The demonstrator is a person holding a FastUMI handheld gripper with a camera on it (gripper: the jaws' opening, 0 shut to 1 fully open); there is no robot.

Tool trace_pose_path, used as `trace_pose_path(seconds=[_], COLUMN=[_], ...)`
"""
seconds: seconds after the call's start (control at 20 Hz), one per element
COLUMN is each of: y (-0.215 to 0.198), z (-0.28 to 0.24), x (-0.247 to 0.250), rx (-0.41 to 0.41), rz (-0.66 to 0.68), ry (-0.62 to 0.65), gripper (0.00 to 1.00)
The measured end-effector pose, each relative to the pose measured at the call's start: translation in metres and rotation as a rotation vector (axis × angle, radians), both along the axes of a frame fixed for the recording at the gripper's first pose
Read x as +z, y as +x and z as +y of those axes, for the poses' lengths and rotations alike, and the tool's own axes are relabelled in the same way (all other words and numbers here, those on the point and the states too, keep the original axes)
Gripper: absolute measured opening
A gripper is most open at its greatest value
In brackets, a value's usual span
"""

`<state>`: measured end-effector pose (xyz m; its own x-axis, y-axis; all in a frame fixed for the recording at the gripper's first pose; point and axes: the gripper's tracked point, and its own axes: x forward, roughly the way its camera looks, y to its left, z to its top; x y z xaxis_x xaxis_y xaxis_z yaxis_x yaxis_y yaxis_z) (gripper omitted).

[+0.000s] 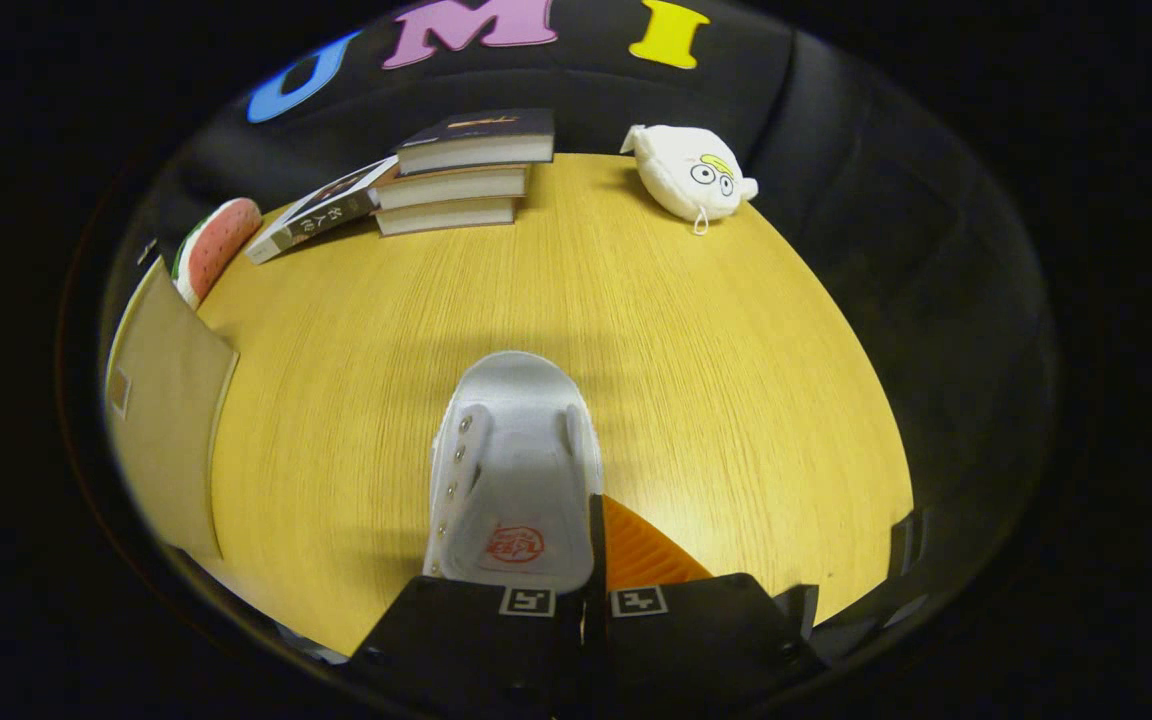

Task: Open the storage box then place both shoes into the box .Put the left shoe in first, then the right shoe, with the right side of both shoes facing outward in a uniform manner.

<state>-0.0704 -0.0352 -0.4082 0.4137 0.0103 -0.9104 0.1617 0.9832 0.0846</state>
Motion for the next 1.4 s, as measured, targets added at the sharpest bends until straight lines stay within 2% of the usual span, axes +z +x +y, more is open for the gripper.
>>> trace_pose_path(seconds=[0.25, 0.5, 0.65, 0.9, 1.15, 1.4], y=[0.002, 0.025, 0.045, 0.062, 0.068, 0.068], z=[0.004, 0.035, 0.076, 0.151, 0.228, 0.294], x=[0.032, 0.106, 0.156, 0.211, 0.236, 0.233], rx=[-0.064, -0.073, -0.044, -0.004, 0.004, 0.059], rz=[-0.037, -0.09, -0.127, -0.095, -0.019, 0.026], ry=[0.073, 0.173, 0.255, 0.351, 0.428, 0.385], gripper=[0.06, 0.06, 0.05, 0.05, 0.05, 0.05])
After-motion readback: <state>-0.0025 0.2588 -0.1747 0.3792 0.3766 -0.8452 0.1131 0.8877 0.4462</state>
